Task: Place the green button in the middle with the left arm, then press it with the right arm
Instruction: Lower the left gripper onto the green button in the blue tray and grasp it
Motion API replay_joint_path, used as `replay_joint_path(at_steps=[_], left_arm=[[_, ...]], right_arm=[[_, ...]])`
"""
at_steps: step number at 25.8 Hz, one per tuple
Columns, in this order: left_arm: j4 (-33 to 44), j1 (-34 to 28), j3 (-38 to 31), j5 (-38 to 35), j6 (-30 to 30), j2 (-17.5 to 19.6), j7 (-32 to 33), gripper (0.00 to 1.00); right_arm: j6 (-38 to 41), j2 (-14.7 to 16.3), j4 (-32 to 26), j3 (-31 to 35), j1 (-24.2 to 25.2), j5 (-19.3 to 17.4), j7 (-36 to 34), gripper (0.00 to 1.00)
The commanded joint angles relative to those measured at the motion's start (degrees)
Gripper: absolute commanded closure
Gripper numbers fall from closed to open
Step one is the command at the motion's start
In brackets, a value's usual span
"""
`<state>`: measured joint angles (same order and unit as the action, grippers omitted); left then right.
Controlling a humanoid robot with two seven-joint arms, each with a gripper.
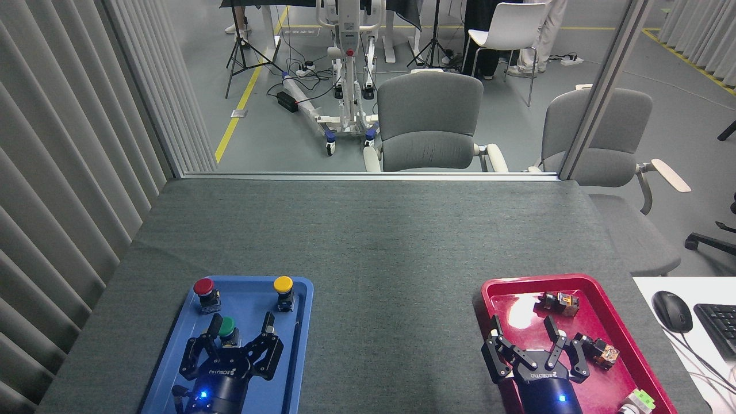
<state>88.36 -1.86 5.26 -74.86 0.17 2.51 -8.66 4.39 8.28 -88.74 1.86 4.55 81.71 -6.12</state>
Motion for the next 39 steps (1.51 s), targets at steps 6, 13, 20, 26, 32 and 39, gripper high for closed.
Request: replay_joint_path(at_steps=[6,13,20,26,32,39], left_arm=[[0.94,0.54,0.45,0.59,0.10,0.30,0.05,0.00],[1.46,0.71,1.77,0.41,-0.52,0.48,-0.57,0.00],[1.11,0.62,1.77,0.32,-0.52,0.39,-0.31,0.00],[0.85,-4.12,-0.95,-0.38,2.12,3.21,-0.74,0.00],[-9.35,-3.15,-4.38,-7.23,2.82,-1.45,-1.80,0.00],[-18.84,2.47,-4.03,-7.41,2.64,-0.93,-2.06,0.00]], right_arm=[[-5.09,-0.55,0.05,-1.68,0.11,3.10,-2.31,0.00],[-5.71,-0.99,0.05,-2.21,0.11,3.10,-2.31,0.00],[-5.71,-0.99,-0.03,-2.21,0.19,3.10,-2.31,0.00],[-5.71,-0.90,0.05,-2.21,0.19,3.10,-2.31,0.00],[-5.53,-1.08,0.05,-2.21,0.11,3.10,-2.14,0.00],[-4.83,-1.08,0.14,-1.77,0.11,3.19,-1.79,0.00]])
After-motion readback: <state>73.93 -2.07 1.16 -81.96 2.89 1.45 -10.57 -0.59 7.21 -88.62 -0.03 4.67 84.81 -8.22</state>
